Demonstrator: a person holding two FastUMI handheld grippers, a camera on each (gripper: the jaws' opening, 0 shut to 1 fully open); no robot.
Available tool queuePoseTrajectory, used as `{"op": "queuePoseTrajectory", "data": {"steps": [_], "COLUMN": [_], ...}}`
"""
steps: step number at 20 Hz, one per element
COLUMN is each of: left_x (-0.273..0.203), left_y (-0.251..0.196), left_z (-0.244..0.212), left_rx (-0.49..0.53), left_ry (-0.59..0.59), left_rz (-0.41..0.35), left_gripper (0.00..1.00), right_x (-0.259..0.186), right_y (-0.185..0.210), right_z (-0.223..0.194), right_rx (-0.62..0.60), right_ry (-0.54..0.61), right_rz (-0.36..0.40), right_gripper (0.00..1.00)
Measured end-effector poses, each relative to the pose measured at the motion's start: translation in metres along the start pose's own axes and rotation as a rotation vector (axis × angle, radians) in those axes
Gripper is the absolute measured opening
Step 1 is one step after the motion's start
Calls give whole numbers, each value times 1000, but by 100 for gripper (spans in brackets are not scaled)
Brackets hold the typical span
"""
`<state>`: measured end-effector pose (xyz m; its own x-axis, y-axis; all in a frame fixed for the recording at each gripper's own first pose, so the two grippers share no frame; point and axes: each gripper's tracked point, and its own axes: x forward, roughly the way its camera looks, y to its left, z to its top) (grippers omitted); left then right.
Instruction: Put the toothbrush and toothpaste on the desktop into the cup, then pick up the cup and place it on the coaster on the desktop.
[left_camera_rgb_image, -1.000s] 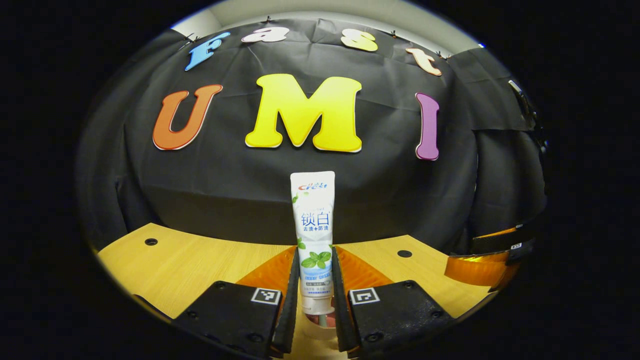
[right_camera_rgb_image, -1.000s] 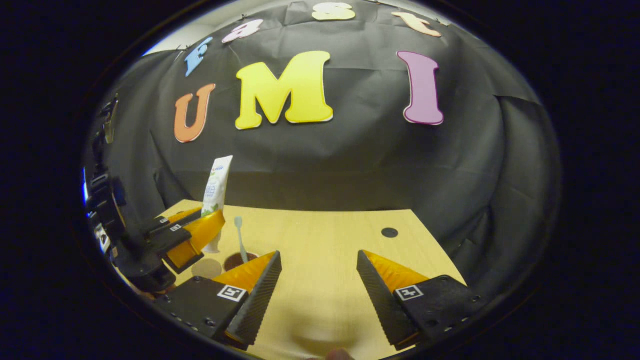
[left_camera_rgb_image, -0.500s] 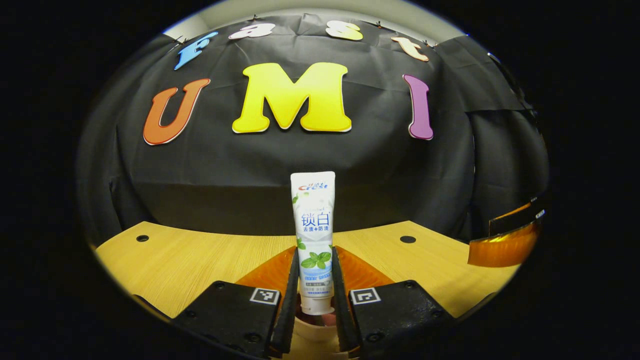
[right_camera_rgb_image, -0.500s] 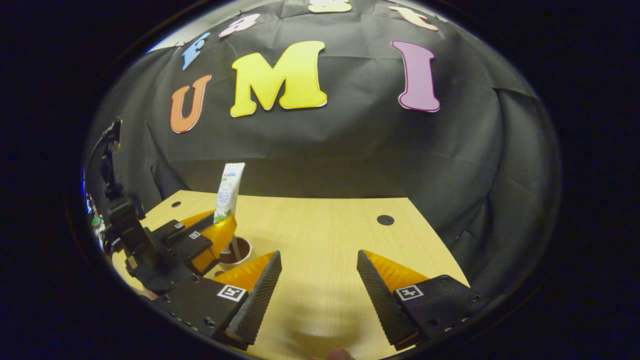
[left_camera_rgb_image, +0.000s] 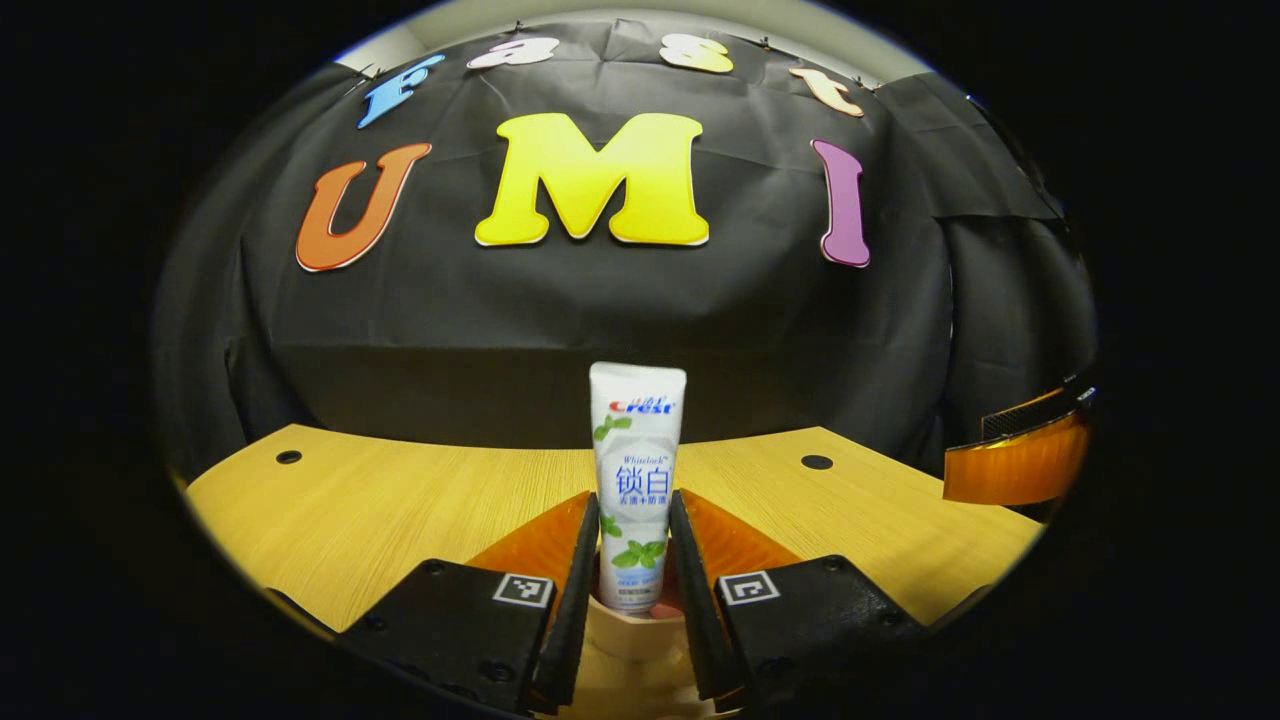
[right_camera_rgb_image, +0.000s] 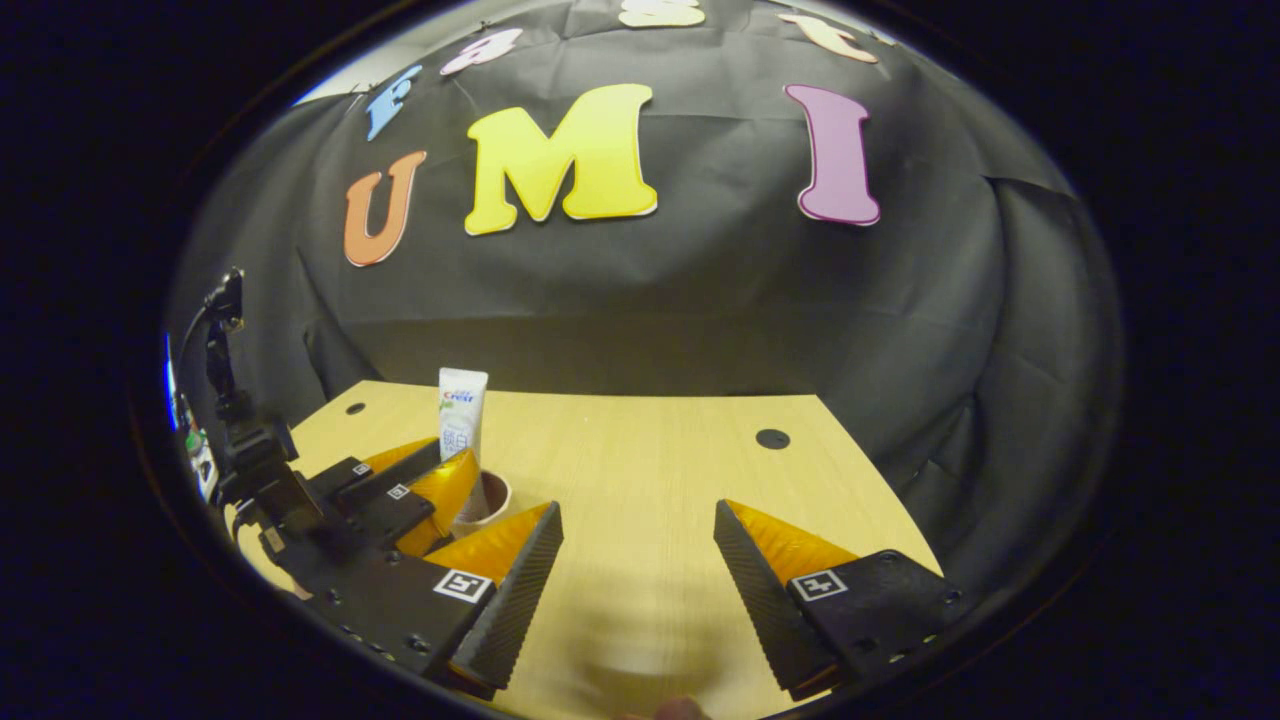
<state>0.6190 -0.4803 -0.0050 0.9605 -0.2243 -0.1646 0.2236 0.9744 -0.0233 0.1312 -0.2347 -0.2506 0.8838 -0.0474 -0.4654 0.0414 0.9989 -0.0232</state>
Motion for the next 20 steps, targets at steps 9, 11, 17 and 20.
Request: {"op": "queuePoseTrajectory", "data": {"steps": [9, 11, 17, 20], "left_x": [-38, -53, -116, -150], "left_y": [11, 20, 64, 87], "left_z": [9, 14, 35, 54], "left_rx": [-50, -69, -113, -107], "left_ry": [35, 43, 91, 95], "left_rz": [37, 58, 142, 149], "left_gripper": [88, 93, 95, 95], "right_x": [-13, -16, -27, -26], "right_y": [21, 27, 57, 79], "right_z": [6, 9, 14, 7], "right_rx": [-1, -3, -43, -42], "right_ry": [-9, -7, 32, 102], "right_rz": [16, 16, 30, 44], "right_gripper": [94, 94, 93, 94]}}
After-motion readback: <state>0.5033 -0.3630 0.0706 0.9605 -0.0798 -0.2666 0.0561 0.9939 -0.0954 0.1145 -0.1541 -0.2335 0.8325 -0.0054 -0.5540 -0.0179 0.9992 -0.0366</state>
